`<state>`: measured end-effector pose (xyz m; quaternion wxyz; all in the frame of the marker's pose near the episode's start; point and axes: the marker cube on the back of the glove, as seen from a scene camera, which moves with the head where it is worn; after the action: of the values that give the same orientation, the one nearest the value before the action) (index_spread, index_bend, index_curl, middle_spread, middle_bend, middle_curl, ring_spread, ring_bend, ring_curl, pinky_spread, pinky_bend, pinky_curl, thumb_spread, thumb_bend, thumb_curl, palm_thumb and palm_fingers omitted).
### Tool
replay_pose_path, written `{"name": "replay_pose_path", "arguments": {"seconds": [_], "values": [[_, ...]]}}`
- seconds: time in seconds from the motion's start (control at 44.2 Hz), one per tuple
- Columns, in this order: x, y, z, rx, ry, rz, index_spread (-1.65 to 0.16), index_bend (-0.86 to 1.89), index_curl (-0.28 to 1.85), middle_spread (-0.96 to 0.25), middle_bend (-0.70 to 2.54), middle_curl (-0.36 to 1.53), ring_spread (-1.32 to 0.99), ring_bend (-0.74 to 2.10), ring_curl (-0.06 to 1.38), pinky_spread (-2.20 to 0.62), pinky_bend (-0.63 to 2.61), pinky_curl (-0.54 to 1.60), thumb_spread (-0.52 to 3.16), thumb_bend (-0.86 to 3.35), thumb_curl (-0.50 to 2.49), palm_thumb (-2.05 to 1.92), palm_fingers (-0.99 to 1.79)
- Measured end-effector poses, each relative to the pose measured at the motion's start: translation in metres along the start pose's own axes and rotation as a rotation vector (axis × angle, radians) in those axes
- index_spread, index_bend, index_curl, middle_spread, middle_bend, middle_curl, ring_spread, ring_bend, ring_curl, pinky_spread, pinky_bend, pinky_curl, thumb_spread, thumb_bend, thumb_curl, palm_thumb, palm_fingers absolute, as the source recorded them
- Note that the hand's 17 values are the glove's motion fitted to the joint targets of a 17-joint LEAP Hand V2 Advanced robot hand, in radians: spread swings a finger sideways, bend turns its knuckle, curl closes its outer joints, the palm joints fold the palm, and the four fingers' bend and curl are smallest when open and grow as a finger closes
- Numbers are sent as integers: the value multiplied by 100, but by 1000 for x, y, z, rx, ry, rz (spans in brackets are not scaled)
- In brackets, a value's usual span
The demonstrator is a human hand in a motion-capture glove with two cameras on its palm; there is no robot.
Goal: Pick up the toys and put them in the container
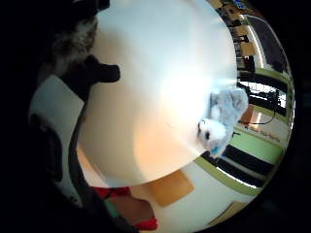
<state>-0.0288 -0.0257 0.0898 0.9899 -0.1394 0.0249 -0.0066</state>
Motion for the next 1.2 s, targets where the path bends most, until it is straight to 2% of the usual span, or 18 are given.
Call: {"name": "replay_pose_path", "arguments": {"seconds": [0.181,0.204,0.407,0.543,0.656,0.928,1.041,1.2], "values": [[-3,-4,0,5,102,66,-44,29,37,-8,12,12,-7,58,29,-17,125,38,123,4,31,18,23],[-3,-5,0,8,113,79,-44,31,38,-9,12,12,-11,64,31,-22,127,38,125,7,33,23,36],[-8,-17,-5,117,145,164,-44,38,43,-17,20,14,-27,73,33,-37,124,36,123,16,42,47,71],[-1,-27,-8,224,175,155,-44,42,49,-27,28,19,-37,77,35,-43,111,33,109,16,50,55,88],[8,-34,-18,243,210,89,-46,50,54,-35,36,23,-43,80,37,-45,99,30,95,15,56,60,105],[30,-24,-68,287,173,-65,-45,53,67,-43,47,31,-48,83,41,-48,89,31,76,11,68,63,113],[20,-25,-101,350,43,77,-46,52,71,-44,52,34,-48,86,42,-49,87,31,70,9,72,62,117],[12,-26,-137,419,146,47,-46,53,77,-45,57,37,-47,89,43,-49,87,33,63,5,77,58,120]]}}
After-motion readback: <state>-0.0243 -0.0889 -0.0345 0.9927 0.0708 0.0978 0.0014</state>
